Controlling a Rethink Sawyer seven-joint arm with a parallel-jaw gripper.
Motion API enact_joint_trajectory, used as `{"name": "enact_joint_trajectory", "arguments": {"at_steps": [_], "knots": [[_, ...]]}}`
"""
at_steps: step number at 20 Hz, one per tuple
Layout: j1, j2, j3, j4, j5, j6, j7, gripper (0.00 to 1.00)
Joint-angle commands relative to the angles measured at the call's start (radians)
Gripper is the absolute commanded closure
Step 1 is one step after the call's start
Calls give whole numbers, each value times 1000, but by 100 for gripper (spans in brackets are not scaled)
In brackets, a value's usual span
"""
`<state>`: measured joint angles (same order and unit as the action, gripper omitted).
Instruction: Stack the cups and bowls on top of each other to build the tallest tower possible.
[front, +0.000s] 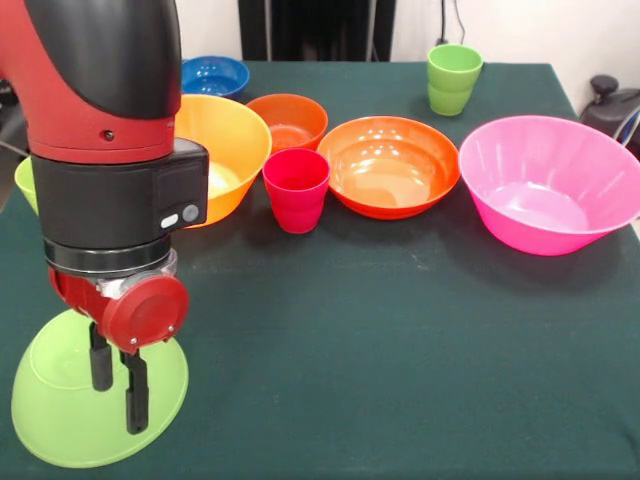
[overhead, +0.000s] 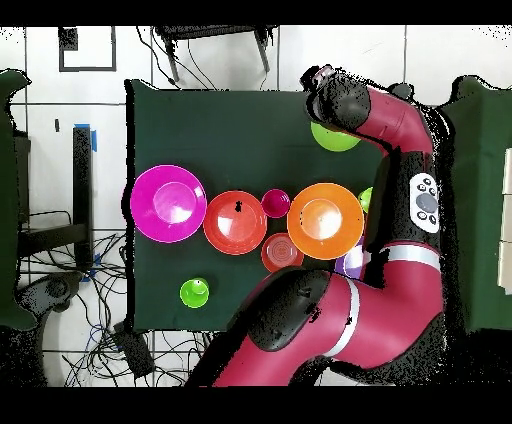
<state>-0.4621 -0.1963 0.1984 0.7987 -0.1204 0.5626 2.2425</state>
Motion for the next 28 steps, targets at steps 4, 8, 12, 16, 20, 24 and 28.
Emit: {"name": "enact_joint_trajectory", "arguments": {"at_steps": [4, 8, 12, 16, 20, 24, 28], "knots": [[27, -21, 31, -4, -79, 93, -189, 0], [23, -27, 33, 16, -79, 91, -191, 0], [17, -44, 28, 74, -81, 69, -182, 0], [8, -73, 17, 156, -85, 57, -169, 0], [10, -116, -13, 240, -96, 43, -136, 0], [13, -121, -28, 272, -105, 25, -108, 0], [16, -84, -26, 249, -109, 13, -98, 0]]}}
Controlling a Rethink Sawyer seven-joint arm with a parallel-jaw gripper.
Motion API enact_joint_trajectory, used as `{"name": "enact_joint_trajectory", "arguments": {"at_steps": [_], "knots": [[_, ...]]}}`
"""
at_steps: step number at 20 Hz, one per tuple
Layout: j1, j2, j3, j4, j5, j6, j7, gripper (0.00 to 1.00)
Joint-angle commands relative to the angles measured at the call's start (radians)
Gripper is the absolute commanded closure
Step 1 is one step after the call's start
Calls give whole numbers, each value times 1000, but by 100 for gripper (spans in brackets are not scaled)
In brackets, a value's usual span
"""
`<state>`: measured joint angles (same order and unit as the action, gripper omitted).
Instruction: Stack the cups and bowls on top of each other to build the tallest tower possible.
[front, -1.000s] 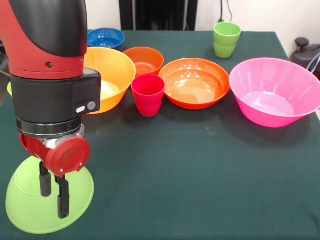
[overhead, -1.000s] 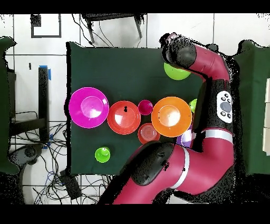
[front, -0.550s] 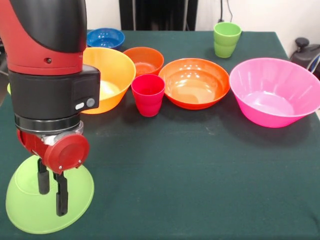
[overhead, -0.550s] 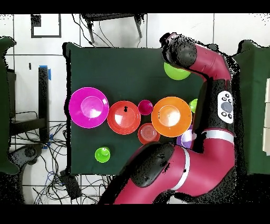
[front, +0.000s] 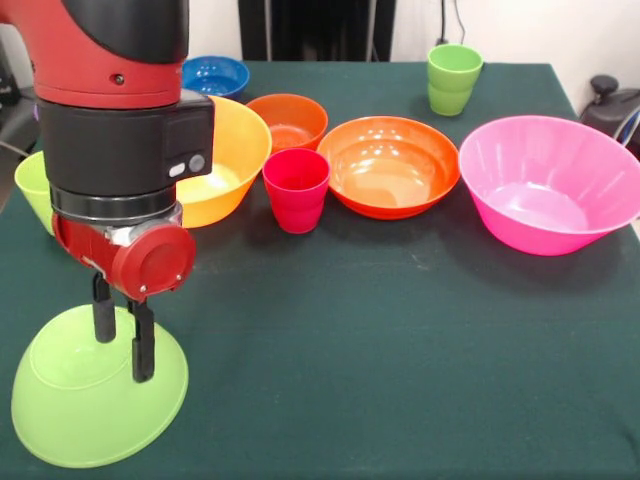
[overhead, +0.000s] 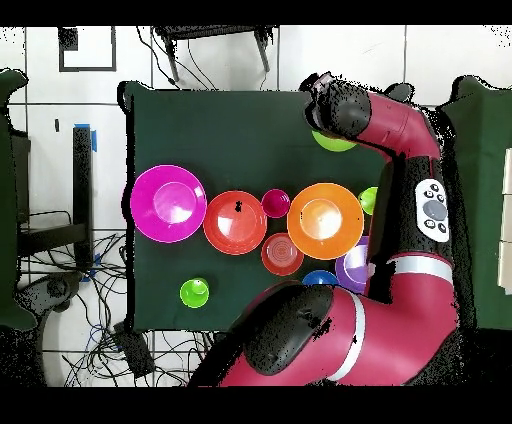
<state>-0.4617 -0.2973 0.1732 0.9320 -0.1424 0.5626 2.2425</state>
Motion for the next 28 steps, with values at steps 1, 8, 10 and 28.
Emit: {"name": "enact_joint_trajectory", "arguments": {"at_steps": [1, 8, 10, 28], "knots": [[16, 27, 1, 108, -89, 10, -98, 0], [39, 99, -47, 54, -126, -41, -40, 0], [46, 123, -62, 33, -133, -52, -28, 0], [63, 221, -102, -41, -120, -97, -19, 0]]}}
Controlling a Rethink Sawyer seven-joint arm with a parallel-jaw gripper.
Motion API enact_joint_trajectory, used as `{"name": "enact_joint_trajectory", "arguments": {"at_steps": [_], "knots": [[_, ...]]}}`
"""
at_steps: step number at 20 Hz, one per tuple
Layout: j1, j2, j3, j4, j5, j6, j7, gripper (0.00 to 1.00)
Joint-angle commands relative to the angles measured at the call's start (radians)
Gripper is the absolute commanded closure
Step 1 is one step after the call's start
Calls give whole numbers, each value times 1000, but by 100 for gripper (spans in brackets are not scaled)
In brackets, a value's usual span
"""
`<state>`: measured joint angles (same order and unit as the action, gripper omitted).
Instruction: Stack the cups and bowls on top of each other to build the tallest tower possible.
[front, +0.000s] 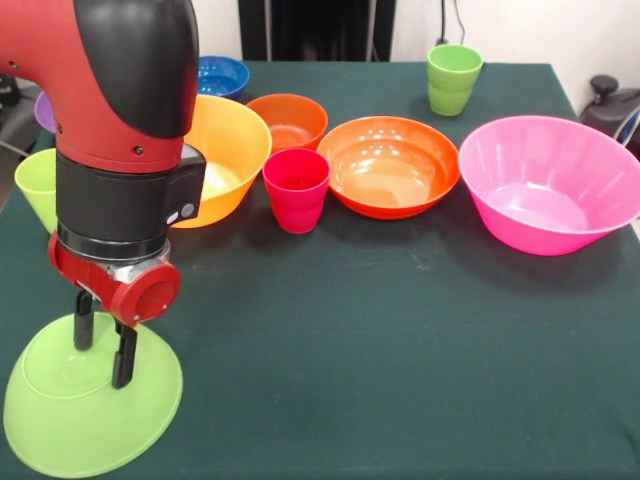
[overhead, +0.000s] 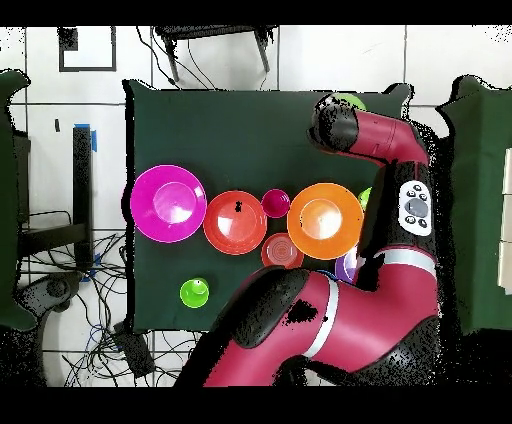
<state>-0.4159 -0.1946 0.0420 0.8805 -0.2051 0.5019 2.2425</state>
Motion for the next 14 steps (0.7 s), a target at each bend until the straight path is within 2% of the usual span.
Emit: {"name": "enact_joint_trajectory", "arguments": {"at_steps": [1, 14], "knots": [[15, 122, 31, 8, -56, -36, -22, 0], [-3, 138, 73, -8, -27, 36, -75, 0]]}}
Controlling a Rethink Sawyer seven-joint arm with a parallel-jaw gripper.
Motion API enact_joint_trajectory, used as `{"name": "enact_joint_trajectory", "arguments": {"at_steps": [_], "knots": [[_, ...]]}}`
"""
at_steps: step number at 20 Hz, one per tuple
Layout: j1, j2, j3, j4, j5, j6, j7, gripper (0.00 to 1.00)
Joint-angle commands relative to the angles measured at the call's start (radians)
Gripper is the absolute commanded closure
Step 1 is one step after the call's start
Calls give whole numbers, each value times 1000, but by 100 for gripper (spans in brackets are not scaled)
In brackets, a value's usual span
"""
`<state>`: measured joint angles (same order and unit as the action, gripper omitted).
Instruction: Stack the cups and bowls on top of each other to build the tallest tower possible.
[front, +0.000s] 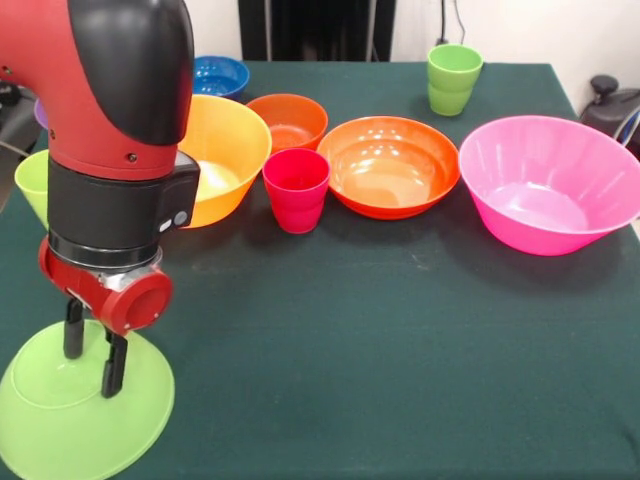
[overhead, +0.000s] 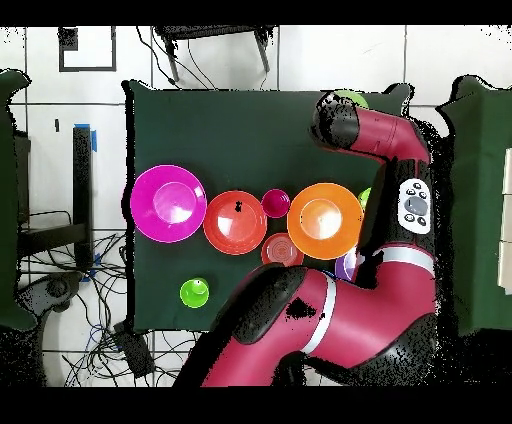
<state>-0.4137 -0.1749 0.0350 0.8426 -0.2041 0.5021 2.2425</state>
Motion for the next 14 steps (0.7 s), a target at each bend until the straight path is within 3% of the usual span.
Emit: {"name": "enact_joint_trajectory", "arguments": {"at_steps": [1, 14], "knots": [[-6, 121, 83, 29, -24, 40, -79, 100], [11, 160, 46, -40, 6, 99, -44, 100]]}}
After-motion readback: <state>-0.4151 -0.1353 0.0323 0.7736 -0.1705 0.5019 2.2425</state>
